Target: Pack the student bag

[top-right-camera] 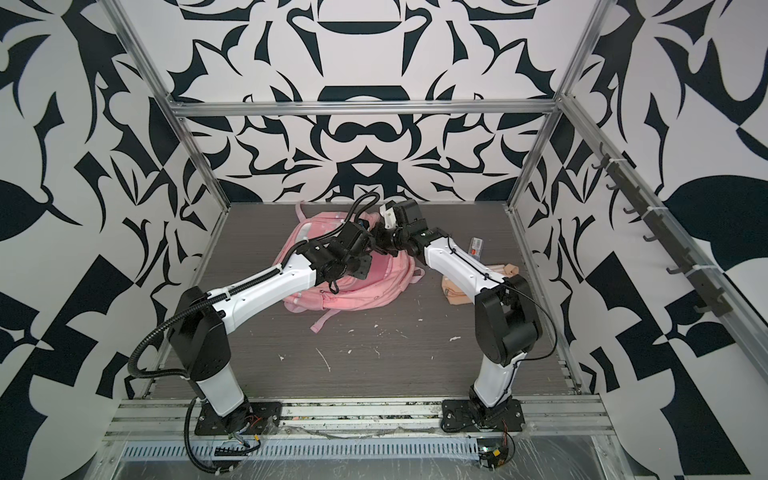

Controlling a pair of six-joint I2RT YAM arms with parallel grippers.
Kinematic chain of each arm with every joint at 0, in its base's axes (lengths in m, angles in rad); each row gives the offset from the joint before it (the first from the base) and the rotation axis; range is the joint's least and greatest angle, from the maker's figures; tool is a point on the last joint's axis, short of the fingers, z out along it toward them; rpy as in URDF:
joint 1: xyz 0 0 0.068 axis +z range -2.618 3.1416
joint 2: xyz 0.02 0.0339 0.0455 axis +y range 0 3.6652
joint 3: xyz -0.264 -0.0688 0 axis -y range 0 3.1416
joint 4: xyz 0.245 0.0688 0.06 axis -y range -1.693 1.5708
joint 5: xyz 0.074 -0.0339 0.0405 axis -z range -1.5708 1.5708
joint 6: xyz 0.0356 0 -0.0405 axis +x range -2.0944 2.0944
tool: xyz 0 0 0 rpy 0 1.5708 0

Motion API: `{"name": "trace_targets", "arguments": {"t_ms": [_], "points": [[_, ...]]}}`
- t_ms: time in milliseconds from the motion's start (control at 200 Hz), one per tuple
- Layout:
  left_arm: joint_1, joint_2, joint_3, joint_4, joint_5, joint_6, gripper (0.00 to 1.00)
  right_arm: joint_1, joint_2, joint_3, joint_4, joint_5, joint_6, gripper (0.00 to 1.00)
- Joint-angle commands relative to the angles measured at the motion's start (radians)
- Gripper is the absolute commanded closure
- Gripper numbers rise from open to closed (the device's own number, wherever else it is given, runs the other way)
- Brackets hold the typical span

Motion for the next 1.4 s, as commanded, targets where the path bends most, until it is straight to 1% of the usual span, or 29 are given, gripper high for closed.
{"name": "trace_targets", "arguments": {"t_ms": [0, 45, 145, 230, 265, 345, 400, 515, 590, 660, 705, 805, 905, 960, 1010, 1090, 1145, 1260, 1340, 1395], "points": [[0.004, -0.029, -0.015, 0.024, 0.058, -0.012, 1.00, 0.005, -0.032, 0.027, 0.051, -0.044, -0.015, 0.79], [0.004, -0.034, -0.022, 0.028, 0.064, -0.018, 1.00, 0.002, -0.041, 0.019, 0.051, -0.038, -0.016, 0.75], [0.016, -0.044, -0.034, 0.029, 0.091, -0.044, 1.00, -0.006, -0.066, -0.002, 0.046, -0.034, -0.016, 0.62], [0.041, -0.053, -0.047, 0.039, 0.135, -0.081, 1.00, -0.020, -0.097, -0.018, 0.019, -0.024, -0.034, 0.52], [0.051, -0.057, -0.055, 0.044, 0.148, -0.093, 1.00, -0.029, -0.111, -0.025, 0.005, -0.029, -0.041, 0.44], [0.081, -0.068, -0.074, 0.060, 0.184, -0.126, 1.00, -0.063, -0.150, -0.048, -0.041, -0.041, -0.057, 0.31], [0.101, -0.079, -0.085, 0.073, 0.208, -0.139, 1.00, -0.092, -0.196, -0.084, -0.069, -0.038, -0.074, 0.27], [0.111, -0.095, -0.092, 0.081, 0.218, -0.130, 1.00, -0.165, -0.282, -0.138, -0.145, -0.048, -0.136, 0.25], [0.111, -0.095, -0.093, 0.092, 0.239, -0.128, 1.00, -0.216, -0.307, -0.136, -0.231, -0.046, -0.191, 0.25], [0.111, -0.095, -0.095, 0.108, 0.262, -0.132, 1.00, -0.278, -0.326, -0.142, -0.296, -0.033, -0.215, 0.25], [0.111, -0.092, -0.096, 0.120, 0.276, -0.137, 1.00, -0.331, -0.342, -0.153, -0.337, -0.023, -0.220, 0.24], [0.111, -0.092, -0.095, 0.142, 0.309, -0.139, 1.00, -0.490, -0.387, -0.203, -0.418, -0.014, -0.231, 0.23], [0.111, -0.092, -0.093, 0.149, 0.332, -0.132, 1.00, -0.656, -0.423, -0.248, -0.525, 0.027, -0.276, 0.23], [0.111, -0.094, -0.099, 0.159, 0.343, -0.130, 1.00, -0.716, -0.440, -0.284, -0.550, 0.073, -0.292, 0.23], [0.112, -0.096, -0.105, 0.171, 0.354, -0.133, 1.00, -0.757, -0.444, -0.310, -0.556, 0.103, -0.306, 0.22], [0.112, -0.095, -0.105, 0.181, 0.374, -0.135, 1.00, -0.790, -0.436, -0.351, -0.531, 0.134, -0.299, 0.22], [0.113, -0.096, -0.104, 0.186, 0.386, -0.136, 1.00, -0.814, -0.428, -0.398, -0.477, 0.133, -0.258, 0.21], [0.114, -0.096, -0.098, 0.184, 0.412, -0.129, 1.00, -0.869, -0.408, -0.502, -0.324, 0.088, -0.137, 0.22], [0.115, -0.097, -0.101, 0.184, 0.428, -0.131, 1.00, -0.882, -0.370, -0.539, -0.254, 0.087, -0.099, 0.22], [0.117, -0.101, -0.102, 0.182, 0.434, -0.132, 1.00, -0.883, -0.341, -0.542, -0.238, 0.101, -0.091, 0.23]]}}
